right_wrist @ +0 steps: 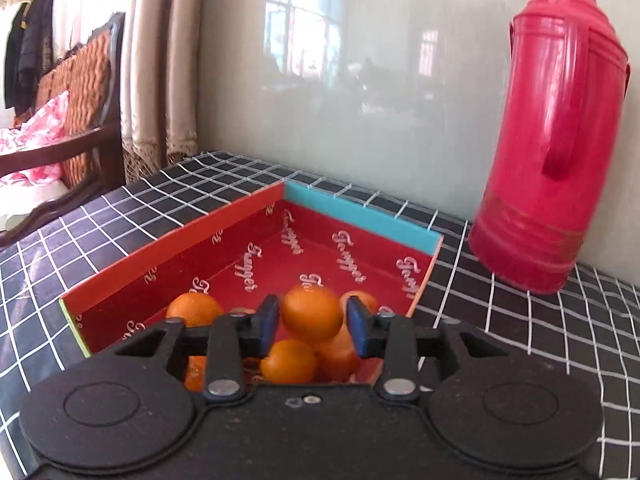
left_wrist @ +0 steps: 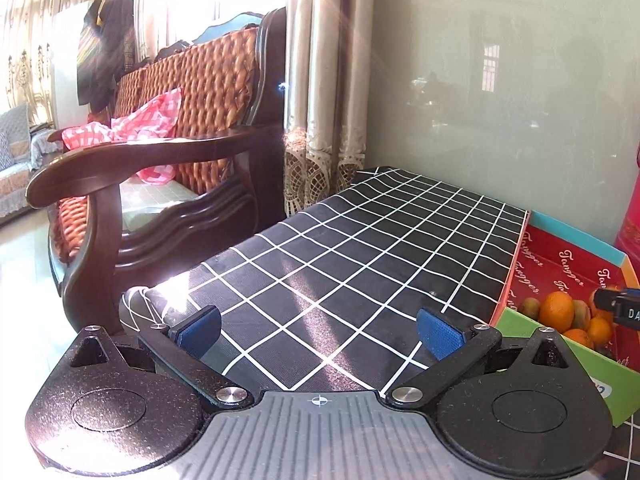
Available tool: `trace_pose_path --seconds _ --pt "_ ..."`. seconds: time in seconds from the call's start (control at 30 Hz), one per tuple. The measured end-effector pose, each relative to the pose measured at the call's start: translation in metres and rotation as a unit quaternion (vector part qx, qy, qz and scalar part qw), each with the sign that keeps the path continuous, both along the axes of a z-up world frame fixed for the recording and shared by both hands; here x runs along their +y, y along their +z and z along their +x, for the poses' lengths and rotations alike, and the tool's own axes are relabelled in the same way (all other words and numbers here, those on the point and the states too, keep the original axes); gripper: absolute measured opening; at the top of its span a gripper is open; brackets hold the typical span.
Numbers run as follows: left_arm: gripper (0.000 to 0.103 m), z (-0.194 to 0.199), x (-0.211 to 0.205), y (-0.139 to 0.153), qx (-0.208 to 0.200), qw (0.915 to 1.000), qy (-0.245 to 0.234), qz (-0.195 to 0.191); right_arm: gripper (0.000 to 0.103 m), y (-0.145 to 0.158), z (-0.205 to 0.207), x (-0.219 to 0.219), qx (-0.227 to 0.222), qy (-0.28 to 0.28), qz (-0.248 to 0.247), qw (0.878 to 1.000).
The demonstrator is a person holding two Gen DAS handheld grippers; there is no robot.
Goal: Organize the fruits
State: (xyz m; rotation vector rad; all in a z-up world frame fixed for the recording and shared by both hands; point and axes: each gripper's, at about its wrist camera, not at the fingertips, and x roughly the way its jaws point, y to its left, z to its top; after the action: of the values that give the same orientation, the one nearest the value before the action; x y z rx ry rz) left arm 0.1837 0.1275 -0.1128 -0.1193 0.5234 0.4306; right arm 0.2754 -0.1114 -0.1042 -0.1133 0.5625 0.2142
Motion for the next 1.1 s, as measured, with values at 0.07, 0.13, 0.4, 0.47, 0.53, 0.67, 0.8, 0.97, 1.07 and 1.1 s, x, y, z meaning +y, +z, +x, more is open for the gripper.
trace_pose_path --seconds 0.07,0.13,0.4,0.47,0.53,0.67,0.8,0.97,1.07,1.1 --pt "0.103 0.001 -0.001 0.000 -0.001 1.0000 -0.005 -0.002 0.042 0.004 -0.007 -0.004 -0.003 -0.009 0.019 1.000" --pt "0.103 0.001 -0.004 0.001 -0.003 0.9999 -0.012 0.000 0.063 0.010 -0.019 -0.009 -0.010 -0.024 0.027 0.999" --pt "0.103 -0.001 -0.031 0.010 -0.016 0.9975 -0.068 0.009 0.083 0.034 -0.090 -0.039 -0.021 -0.092 0.048 0.994" --pt "0.103 -0.005 -0.040 0.011 -0.013 0.9958 -0.091 0.009 0.088 0.036 -0.108 -0.048 -0.014 -0.110 0.050 0.993" --pt "0.103 -0.009 -0.049 0.013 -0.006 0.9940 -0.108 0.016 0.093 0.038 -0.127 -0.056 -0.010 -0.120 0.053 0.991" --pt "0.103 -0.028 -0.063 0.023 0.012 0.9900 -0.141 0.006 0.097 0.045 -0.167 -0.076 -0.013 -0.146 0.072 0.987" --pt "0.103 -0.059 -0.072 0.046 0.003 0.9872 -0.159 -0.002 0.097 0.057 -0.198 -0.090 -0.016 -0.168 0.096 0.981" --pt "0.103 -0.100 -0.086 0.080 -0.014 0.9840 -0.176 0.026 0.097 0.077 -0.230 -0.084 -0.039 -0.175 0.084 0.980" --pt "0.103 -0.121 -0.088 0.093 -0.017 0.9820 -0.187 0.023 0.097 0.085 -0.248 -0.077 -0.052 -0.164 0.080 0.982" --pt "0.103 -0.128 -0.088 0.096 -0.017 0.9820 -0.187 0.019 0.097 0.088 -0.254 -0.075 -0.055 -0.161 0.079 0.982"
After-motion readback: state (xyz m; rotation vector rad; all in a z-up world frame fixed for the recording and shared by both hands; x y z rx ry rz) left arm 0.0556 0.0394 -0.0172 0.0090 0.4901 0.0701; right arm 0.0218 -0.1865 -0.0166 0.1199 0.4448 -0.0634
